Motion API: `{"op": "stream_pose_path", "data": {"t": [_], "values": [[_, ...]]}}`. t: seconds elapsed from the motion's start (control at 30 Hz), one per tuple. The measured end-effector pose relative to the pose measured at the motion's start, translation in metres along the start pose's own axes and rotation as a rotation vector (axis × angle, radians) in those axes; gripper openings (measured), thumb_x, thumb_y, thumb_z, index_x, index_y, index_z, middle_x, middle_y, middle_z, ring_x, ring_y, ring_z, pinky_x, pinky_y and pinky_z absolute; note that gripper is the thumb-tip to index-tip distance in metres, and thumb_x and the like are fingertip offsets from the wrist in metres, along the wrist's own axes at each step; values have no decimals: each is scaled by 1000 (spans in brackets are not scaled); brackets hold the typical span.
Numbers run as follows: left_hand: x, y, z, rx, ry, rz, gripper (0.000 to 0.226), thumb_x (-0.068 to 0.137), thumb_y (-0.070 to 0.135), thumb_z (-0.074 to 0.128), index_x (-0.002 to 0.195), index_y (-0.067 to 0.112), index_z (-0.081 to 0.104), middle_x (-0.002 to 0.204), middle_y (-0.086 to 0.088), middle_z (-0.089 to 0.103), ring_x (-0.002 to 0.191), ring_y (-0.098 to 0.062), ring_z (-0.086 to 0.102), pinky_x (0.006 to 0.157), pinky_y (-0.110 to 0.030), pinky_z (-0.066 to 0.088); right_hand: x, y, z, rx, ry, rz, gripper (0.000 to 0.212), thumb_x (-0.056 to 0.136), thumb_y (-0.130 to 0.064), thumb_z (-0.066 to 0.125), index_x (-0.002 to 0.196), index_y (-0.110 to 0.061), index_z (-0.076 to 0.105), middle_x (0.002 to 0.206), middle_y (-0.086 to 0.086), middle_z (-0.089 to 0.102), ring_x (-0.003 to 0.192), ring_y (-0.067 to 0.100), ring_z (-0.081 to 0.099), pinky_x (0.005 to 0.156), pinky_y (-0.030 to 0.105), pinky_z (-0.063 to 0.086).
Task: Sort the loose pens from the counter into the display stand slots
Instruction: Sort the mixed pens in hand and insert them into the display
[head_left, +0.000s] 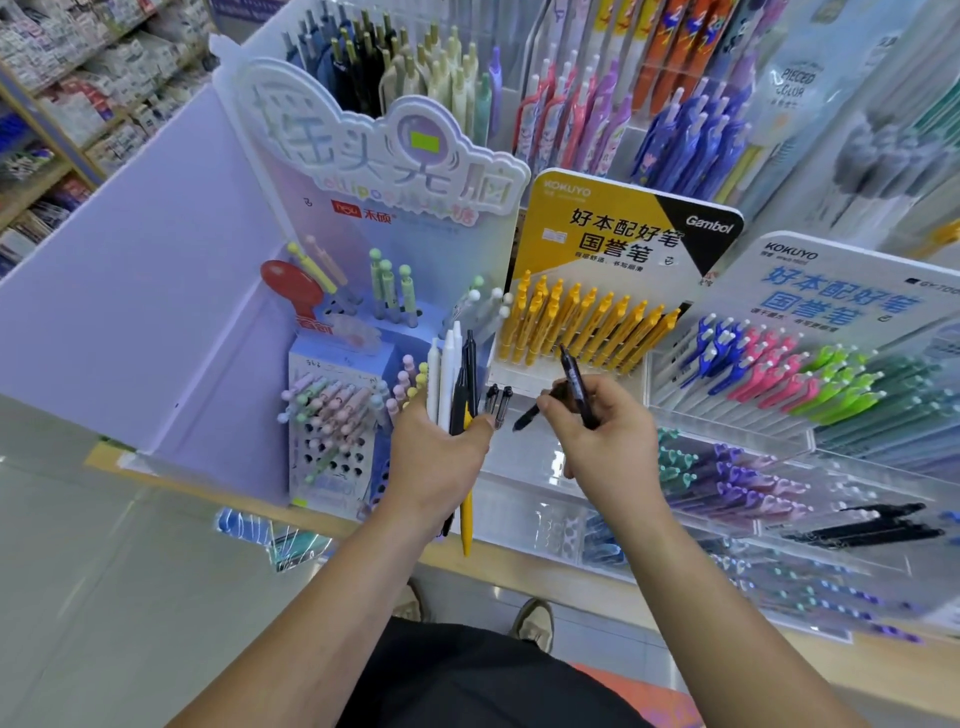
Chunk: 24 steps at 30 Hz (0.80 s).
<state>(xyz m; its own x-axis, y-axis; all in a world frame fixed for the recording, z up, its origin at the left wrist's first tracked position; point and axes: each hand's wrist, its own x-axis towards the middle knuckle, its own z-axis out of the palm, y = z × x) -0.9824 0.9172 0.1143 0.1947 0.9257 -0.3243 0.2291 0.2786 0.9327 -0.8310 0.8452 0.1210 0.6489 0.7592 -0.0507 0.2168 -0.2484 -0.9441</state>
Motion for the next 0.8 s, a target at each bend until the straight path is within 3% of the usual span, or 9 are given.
{"op": "stream_pose_path", "data": {"t": [0.1, 0.2, 0.3, 0.37, 0.5, 0.57, 0.7, 0.8], "values": [[1, -3, 1, -13, 0, -4, 23, 90, 20, 81, 109, 18, 69, 92, -13, 76, 80, -32, 74, 65, -39, 63, 2, 12, 9, -27, 52, 12, 17, 91, -22, 78, 86, -33, 65, 68, -10, 65, 53, 10, 52, 54, 44, 55], [2, -6, -1, -22, -14, -2, 26, 90, 23, 80, 114, 19, 69, 95, -10, 76, 83, -29, 75, 70, -37, 64, 4, 20, 14, -11, 87, 47, 15, 90, -27, 79, 89, -32, 65, 73, -6, 69, 55, 13, 55, 55, 45, 56], [3, -6, -4, -36, -24, -9, 25, 92, 20, 79, 115, 18, 68, 94, -11, 75, 83, -27, 75, 65, -23, 61, 3, 21, 18, -30, 85, 23, 14, 90, -24, 78, 94, -22, 65, 77, -7, 71, 61, 3, 59, 58, 30, 51], [4, -6, -4, -39, -30, -5, 24, 92, 20, 78, 114, 18, 69, 93, -10, 76, 83, -27, 75, 65, -23, 61, 1, 22, 20, -21, 101, 16, 14, 91, -21, 77, 96, -20, 64, 79, -9, 70, 64, 0, 61, 62, 18, 46], [5, -9, -4, -23, -36, 4, 28, 90, 24, 79, 117, 22, 70, 97, 1, 77, 88, -20, 76, 80, -37, 64, -4, 22, 23, 49, 160, 32, 13, 92, -22, 77, 96, -23, 64, 83, -5, 72, 63, 14, 63, 62, 37, 54], [4, -8, -4, -34, -32, 9, 22, 91, 20, 78, 111, 22, 71, 92, -2, 77, 83, -21, 76, 76, -38, 65, -4, 19, 21, 13, 184, -2, 13, 93, -23, 75, 95, -28, 63, 85, -4, 72, 62, 14, 63, 60, 37, 54], [0, -7, -2, -39, -26, 26, 11, 92, 16, 77, 101, 15, 70, 84, -12, 74, 73, -22, 72, 60, -22, 57, 0, 17, 21, -54, 166, -30, 24, 93, -24, 75, 89, -39, 57, 84, -11, 69, 65, 13, 63, 62, 35, 52], [-2, -5, -1, -42, -38, 26, 10, 91, 17, 78, 97, 14, 71, 80, -5, 75, 73, -16, 72, 63, -19, 56, 5, 16, 23, -72, 156, -28, 23, 91, -27, 77, 87, -37, 56, 83, -17, 68, 67, 7, 63, 63, 28, 50]]}}
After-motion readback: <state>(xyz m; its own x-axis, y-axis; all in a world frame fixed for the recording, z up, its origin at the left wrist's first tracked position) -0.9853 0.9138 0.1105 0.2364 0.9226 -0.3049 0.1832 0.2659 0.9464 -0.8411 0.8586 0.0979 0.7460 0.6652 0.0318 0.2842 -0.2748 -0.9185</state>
